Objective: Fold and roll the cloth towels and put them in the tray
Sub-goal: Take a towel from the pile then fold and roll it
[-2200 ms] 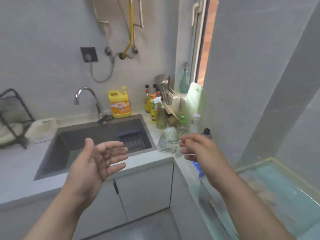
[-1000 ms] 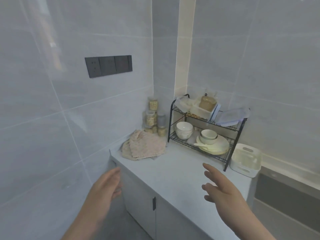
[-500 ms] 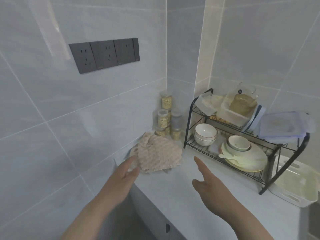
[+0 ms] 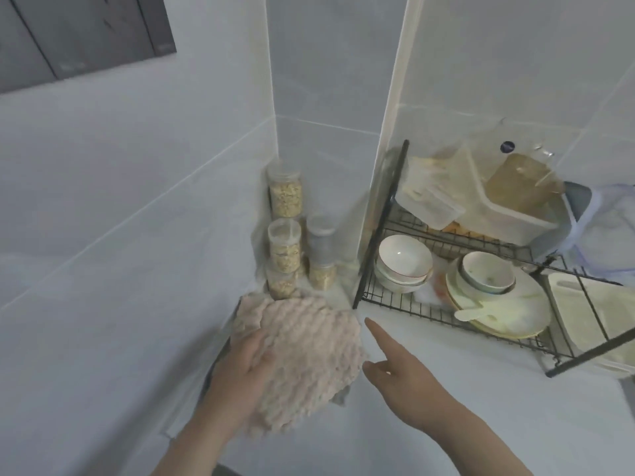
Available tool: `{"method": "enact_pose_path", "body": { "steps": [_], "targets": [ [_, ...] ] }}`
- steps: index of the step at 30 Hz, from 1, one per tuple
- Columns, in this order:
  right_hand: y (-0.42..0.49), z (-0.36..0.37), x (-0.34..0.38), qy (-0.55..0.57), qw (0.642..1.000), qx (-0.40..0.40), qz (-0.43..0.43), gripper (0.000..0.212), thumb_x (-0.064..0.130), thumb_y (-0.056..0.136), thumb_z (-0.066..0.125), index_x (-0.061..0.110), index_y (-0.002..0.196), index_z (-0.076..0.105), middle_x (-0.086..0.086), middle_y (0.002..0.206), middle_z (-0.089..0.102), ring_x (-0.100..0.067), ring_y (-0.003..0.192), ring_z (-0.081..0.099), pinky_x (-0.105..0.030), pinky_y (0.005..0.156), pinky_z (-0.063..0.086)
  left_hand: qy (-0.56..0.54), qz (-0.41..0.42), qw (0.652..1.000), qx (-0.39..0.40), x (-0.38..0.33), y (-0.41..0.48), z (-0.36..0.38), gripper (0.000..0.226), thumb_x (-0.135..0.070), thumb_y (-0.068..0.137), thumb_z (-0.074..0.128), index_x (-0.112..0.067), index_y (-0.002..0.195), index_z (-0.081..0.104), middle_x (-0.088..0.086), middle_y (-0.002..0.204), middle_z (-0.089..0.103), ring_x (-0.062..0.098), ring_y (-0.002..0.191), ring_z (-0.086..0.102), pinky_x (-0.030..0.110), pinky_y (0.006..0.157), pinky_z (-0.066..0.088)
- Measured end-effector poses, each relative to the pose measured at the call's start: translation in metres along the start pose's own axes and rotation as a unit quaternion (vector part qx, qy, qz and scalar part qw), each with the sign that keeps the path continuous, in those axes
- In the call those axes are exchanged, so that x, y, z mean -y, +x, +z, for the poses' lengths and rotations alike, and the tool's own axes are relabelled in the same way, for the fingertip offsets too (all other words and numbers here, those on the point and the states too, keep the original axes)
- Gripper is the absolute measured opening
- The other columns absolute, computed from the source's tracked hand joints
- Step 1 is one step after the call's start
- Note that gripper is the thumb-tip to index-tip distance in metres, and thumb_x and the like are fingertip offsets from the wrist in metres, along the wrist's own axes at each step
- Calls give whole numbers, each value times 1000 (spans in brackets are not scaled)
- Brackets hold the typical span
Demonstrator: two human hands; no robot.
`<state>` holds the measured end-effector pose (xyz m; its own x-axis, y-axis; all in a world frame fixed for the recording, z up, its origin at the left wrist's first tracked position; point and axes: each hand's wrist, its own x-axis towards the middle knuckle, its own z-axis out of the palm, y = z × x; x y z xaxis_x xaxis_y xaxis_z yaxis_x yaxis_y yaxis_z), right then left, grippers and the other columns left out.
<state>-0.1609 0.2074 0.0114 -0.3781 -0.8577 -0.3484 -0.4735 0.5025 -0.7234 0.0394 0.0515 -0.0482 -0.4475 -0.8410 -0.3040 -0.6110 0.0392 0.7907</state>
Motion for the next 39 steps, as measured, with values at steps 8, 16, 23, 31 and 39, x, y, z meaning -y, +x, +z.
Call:
{"method": "enact_pose_path", "body": {
  "steps": [8, 16, 23, 31, 39],
  "targets": [
    [103, 58, -44, -179, 979, -44, -91, 68, 73, 87, 25, 56, 143, -9, 14, 156, -23, -18, 142, 30, -33, 110, 31, 214, 82, 970, -79, 39, 52, 33, 67, -59, 88, 46, -35, 148, 27, -8, 156, 22, 16, 142, 26, 41, 112, 33],
    [134, 103, -80, -228, 953, -113, -164, 65, 70, 78, -2, 54, 140, -14, 5, 155, -26, -16, 146, -19, -26, 114, -14, 160, 142, 950, -227, 36, 67, 50, 48, -45, 88, 56, -32, 132, 41, -13, 111, 57, 11, 98, 55, 33, 75, 49],
    [113, 107, -79, -227, 885, -250, -321, 70, 52, 96, 21, 5, 146, 34, -8, 160, 13, -21, 148, 11, -34, 121, 13, 158, 223, 937, -219, 31, 75, 45, 38, -31, 83, 69, -23, 120, 63, -2, 109, 63, 21, 100, 61, 36, 89, 48],
    [23, 90, -41, -280, 652, -467, -528, 41, -20, 78, 58, -12, 118, 60, -25, 133, 53, -30, 124, 54, -38, 106, 43, 49, 480, 876, -30, -21, -4, 39, 73, -3, 77, 60, -46, 134, 43, -18, 129, 55, 2, 117, 52, 21, 95, 42],
    [-91, 57, -31, -263, 604, -574, -487, 43, -14, 81, 55, -1, 121, 63, -11, 132, 55, -18, 119, 56, -23, 102, 44, 28, 501, 859, 105, -47, -90, 28, 16, -5, 70, 70, -18, 70, 61, -5, 61, 57, 10, 59, 53, 30, 58, 43]
  ]
}}
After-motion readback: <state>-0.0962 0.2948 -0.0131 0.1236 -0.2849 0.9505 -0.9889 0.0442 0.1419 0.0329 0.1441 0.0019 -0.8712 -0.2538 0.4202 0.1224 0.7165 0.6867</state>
